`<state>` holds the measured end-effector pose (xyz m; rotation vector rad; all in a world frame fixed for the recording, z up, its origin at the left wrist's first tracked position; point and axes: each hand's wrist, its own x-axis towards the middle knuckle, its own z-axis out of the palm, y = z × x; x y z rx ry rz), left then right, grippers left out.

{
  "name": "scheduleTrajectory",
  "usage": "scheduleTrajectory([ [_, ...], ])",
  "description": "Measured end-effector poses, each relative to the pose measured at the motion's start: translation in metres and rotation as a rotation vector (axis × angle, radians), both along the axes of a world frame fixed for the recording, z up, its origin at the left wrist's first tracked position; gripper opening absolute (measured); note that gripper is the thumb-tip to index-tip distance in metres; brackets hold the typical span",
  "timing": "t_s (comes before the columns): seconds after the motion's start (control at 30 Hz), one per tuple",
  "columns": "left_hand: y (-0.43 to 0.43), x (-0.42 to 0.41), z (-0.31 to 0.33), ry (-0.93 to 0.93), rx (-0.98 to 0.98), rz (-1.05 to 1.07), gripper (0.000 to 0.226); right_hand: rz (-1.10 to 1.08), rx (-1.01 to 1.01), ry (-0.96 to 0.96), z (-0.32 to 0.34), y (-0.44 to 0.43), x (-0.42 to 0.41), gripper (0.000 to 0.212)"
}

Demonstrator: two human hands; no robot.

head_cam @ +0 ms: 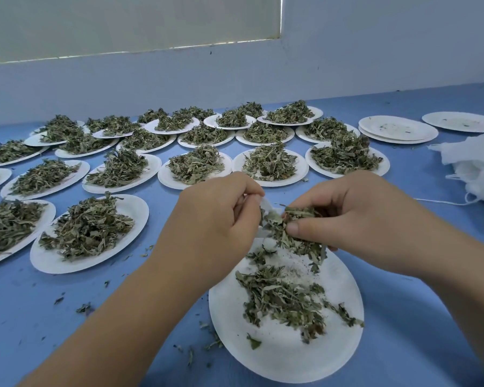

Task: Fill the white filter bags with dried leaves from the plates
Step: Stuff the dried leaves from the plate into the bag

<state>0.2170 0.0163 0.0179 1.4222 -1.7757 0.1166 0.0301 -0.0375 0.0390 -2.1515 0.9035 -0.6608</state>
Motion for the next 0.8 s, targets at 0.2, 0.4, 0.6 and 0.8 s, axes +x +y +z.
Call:
scheduleTrajectory([
  [0.2,-0.001,-0.004,-0.005,0.046,0.08,-0.032,0.015,-0.088,-0.09,0.137,-0.007,0.002,0.005,0.013],
  [0.4,-0.003,-0.008,-0.01,0.061,0.094,-0.045,0.015,-0.15,-0.168,0.152,-0.014,0.004,0.011,0.009],
  [0.6,-0.004,-0.01,-0.012,0.119,0.115,-0.047,0.014,-0.167,-0.251,0.158,-0.016,0.008,0.014,0.009],
  [0.8,-0.004,-0.012,-0.013,0.175,0.149,-0.05,0.014,-0.174,-0.273,0.174,-0.018,0.009,0.016,0.014],
])
